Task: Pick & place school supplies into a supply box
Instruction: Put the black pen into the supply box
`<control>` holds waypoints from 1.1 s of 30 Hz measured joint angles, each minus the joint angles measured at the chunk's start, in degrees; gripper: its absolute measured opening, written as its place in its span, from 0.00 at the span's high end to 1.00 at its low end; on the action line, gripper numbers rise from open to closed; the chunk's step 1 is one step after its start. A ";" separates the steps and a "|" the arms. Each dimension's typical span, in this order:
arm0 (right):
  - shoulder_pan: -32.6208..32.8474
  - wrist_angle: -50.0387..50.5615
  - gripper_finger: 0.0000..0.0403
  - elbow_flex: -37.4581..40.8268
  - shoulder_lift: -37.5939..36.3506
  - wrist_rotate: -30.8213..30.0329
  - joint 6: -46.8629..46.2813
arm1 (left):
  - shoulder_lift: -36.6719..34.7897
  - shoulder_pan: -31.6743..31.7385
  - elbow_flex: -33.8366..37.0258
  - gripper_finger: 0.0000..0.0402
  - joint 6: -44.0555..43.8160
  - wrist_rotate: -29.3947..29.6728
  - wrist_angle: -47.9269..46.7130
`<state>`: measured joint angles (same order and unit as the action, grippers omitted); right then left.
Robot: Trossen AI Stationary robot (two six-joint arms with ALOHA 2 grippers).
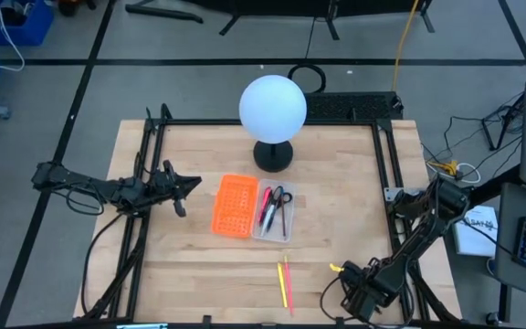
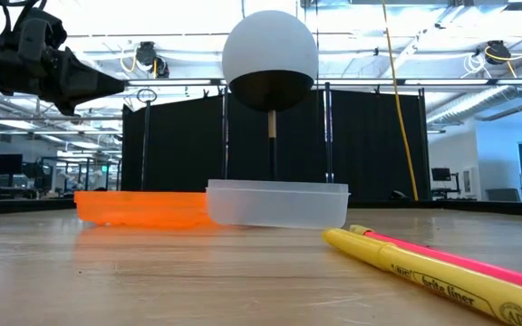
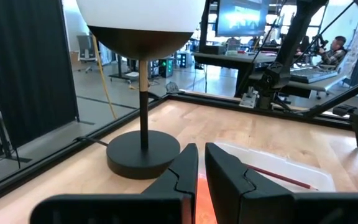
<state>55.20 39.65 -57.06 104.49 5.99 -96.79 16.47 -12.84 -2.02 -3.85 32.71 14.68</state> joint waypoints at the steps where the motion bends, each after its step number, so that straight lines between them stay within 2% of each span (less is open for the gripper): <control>1: -0.02 -0.31 0.60 0.58 -0.05 0.05 -0.01 | 0.00 -0.01 0.00 0.91 -0.11 -0.22 0.00; 8: -0.84 -1.36 0.89 2.71 -0.35 0.99 2.84 | 0.00 0.00 0.00 0.91 -1.28 -2.73 0.01; 10: -1.33 -1.42 0.95 2.71 -0.35 0.91 4.57 | 0.00 0.02 0.00 0.91 -1.34 -2.73 0.09; 16: -3.87 -0.98 0.94 1.83 -0.19 2.09 11.01 | 0.00 0.02 0.00 0.91 -1.34 -2.72 0.27; 20: -6.15 -0.21 0.95 0.17 -0.02 2.43 19.20 | 0.00 0.02 0.00 0.91 -1.51 -2.73 -0.07; 28: -10.42 -0.32 0.95 -4.39 0.20 -2.74 37.49 | 0.00 0.00 0.00 0.91 -5.49 -2.80 -2.12; 33: -13.51 4.39 0.95 -8.73 0.50 -6.36 47.52 | 0.01 0.00 0.00 0.91 -8.97 -2.84 -2.94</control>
<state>41.70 44.04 -65.79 104.99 -0.37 -49.27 16.48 -12.84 -2.02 -12.82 29.87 11.74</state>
